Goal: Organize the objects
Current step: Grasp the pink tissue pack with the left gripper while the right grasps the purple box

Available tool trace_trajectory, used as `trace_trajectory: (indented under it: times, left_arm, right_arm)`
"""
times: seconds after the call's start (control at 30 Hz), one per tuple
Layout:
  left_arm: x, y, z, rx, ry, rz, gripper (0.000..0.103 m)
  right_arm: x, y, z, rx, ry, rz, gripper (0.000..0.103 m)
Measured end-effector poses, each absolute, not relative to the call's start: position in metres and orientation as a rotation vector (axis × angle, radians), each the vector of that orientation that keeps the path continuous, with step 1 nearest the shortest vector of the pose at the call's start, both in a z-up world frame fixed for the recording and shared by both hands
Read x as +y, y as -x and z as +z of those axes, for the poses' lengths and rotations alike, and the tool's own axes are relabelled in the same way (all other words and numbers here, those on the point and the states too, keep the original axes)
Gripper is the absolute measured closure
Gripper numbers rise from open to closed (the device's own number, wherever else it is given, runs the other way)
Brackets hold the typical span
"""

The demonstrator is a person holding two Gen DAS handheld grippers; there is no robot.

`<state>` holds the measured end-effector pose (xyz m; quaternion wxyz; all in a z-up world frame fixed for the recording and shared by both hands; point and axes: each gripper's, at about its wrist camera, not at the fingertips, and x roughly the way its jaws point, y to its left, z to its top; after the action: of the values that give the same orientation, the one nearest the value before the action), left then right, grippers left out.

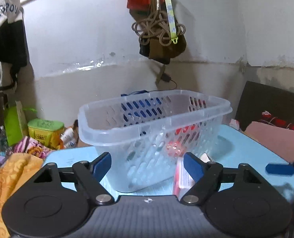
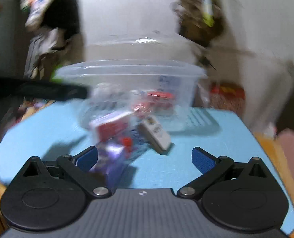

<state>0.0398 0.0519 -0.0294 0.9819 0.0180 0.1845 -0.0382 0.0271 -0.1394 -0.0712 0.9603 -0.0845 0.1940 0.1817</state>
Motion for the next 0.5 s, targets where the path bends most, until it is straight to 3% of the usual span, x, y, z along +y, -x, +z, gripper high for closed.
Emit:
trace_trajectory:
  times: [0.1,0.23,0.33,0.37,0.5]
  left_arm:
    - [0.052,-0.045,-0.033,0.391,-0.032,-0.085,0.029]
    - [0.046,-0.045,-0.041,0.423,-0.044,-0.113,0.030]
    - [0.033,-0.044,-0.047,0.426,-0.089,-0.127,0.030]
    - [0.029,-0.044,-0.048,0.426,-0.102,-0.132,0.030]
    - [0.020,-0.049,-0.053,0.449,-0.122,-0.125,0.030]
  right_arm:
    - [-0.141,-0.021,-0.072,0.356,0.118,0.449,0.007]
    - [-0.134,-0.034,-0.076,0.401,0.085,0.452,0.012]
    - [-0.131,-0.035,-0.081,0.399,0.099,0.491,0.033]
    - [-0.131,-0.031,-0.082,0.397,0.102,0.508,0.050]
    - [-0.135,-0.024,-0.076,0.395,0.137,0.508,0.057]
